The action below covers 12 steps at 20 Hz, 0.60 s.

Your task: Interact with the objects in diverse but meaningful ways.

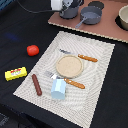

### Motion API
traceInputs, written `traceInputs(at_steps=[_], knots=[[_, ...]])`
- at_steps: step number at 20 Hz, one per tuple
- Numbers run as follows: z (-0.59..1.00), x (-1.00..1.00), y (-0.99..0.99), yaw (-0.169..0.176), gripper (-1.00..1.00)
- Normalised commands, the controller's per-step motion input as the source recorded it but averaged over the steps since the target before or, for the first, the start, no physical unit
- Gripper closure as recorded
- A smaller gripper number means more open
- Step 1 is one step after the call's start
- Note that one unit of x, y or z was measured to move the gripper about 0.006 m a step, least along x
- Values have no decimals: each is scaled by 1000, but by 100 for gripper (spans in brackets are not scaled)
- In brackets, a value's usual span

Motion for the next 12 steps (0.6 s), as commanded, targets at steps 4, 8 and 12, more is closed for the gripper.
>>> traceInputs(at_steps=[4, 8, 12], knots=[[1000, 62, 421, -8, -100], [833, 21, 204, -19, -100], [197, 0, -124, -63, -100]])
